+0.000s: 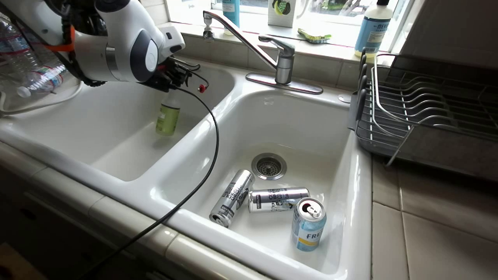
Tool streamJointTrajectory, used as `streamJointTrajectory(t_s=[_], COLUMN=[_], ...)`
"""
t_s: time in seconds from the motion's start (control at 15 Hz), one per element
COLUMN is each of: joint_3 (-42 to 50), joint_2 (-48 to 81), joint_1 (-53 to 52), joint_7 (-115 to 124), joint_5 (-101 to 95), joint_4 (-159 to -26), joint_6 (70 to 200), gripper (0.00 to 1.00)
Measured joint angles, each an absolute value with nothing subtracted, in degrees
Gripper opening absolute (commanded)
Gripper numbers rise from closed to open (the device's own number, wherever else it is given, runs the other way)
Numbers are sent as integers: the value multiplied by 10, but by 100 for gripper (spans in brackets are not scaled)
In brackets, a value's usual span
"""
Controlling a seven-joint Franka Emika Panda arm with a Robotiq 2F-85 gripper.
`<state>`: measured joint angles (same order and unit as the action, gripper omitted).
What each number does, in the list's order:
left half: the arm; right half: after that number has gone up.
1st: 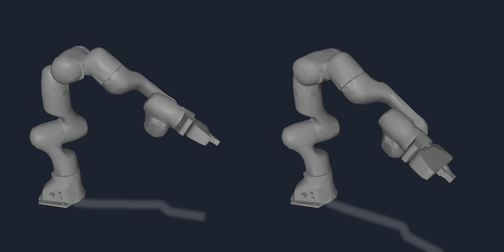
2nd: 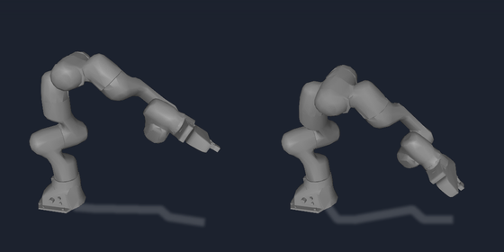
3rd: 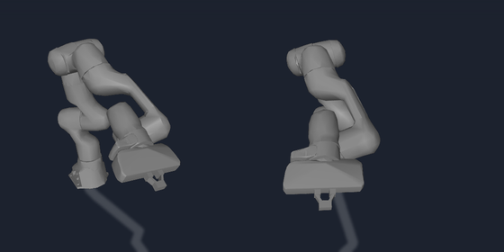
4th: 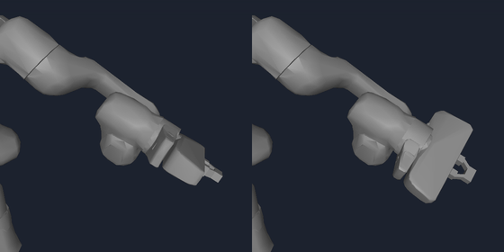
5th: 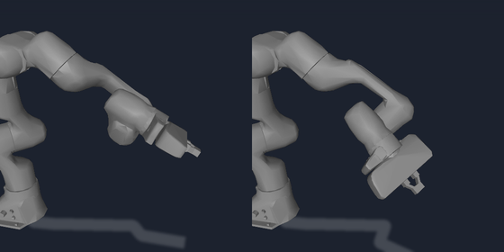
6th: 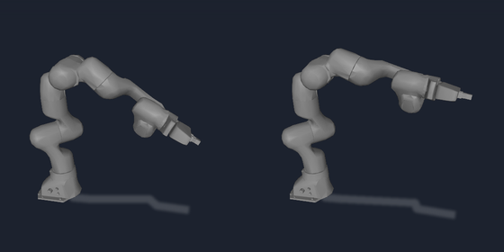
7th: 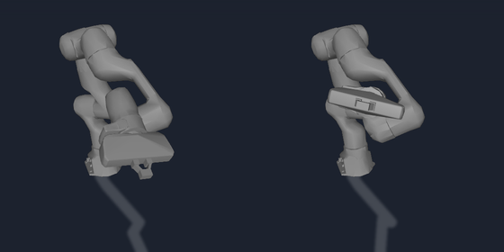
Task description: Take the bottle out of the sink
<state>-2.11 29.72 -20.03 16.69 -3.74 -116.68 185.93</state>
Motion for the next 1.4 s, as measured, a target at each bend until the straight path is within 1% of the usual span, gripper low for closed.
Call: streamJointTrajectory(t_s=[0.53,0.87,0.93,1.27,1.33,1.4], joint_3=[-47,-12,-6,-4,-4,-4], joint_2=[196,144,138,129,129,129], joint_1=[-208,-249,-257,-269,-269,-269], joint_7=[126,85,76,66,66,65], joint_5=[-31,-30,-30,-30,-30,-30], joint_4=[-1224,-1226,-1224,-1216,-1216,-1216], joint_6=[1930,1964,1968,1968,1968,1968], gripper=[11,11,36,36,11,11])
